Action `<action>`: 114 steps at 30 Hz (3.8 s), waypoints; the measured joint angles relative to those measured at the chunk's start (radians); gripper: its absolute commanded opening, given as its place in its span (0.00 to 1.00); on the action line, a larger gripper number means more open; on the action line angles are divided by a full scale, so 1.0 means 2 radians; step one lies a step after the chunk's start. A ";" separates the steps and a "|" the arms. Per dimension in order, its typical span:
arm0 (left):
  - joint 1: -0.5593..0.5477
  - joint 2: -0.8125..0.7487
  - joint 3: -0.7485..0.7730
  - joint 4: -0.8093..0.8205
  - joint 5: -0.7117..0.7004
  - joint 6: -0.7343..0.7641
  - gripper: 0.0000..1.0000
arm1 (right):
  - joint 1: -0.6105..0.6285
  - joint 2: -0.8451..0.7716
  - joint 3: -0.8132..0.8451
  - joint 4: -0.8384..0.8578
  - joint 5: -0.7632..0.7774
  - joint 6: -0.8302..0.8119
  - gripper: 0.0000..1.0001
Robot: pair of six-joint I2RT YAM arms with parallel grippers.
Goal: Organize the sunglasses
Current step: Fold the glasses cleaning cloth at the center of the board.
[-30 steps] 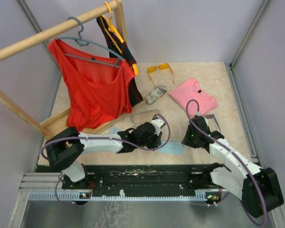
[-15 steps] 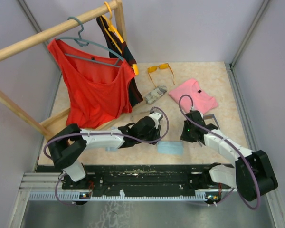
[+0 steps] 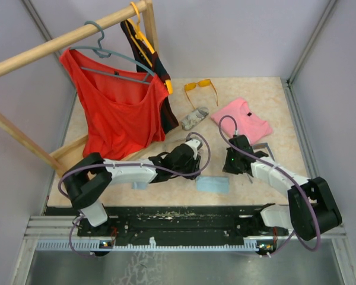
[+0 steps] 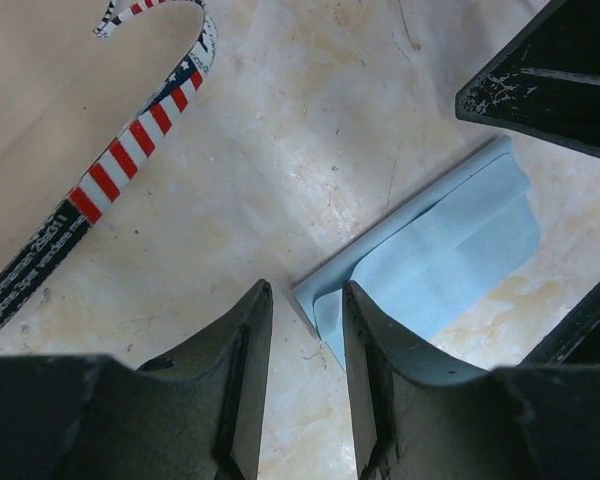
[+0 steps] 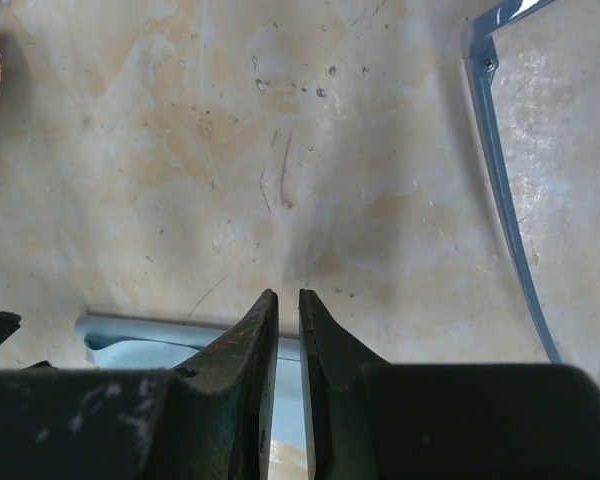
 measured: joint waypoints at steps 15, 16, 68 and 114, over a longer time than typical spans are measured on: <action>0.001 0.058 0.065 -0.019 0.026 0.032 0.40 | 0.000 -0.051 0.000 -0.009 0.016 0.007 0.12; 0.001 0.059 0.065 -0.021 0.027 0.034 0.40 | 0.000 -0.053 0.000 -0.010 0.016 0.008 0.12; -0.045 0.029 0.010 0.007 0.045 0.122 0.18 | 0.000 -0.058 0.000 -0.019 0.018 0.008 0.12; -0.005 -0.031 -0.012 0.009 0.016 0.020 0.41 | 0.000 -0.110 -0.014 -0.062 0.045 0.047 0.53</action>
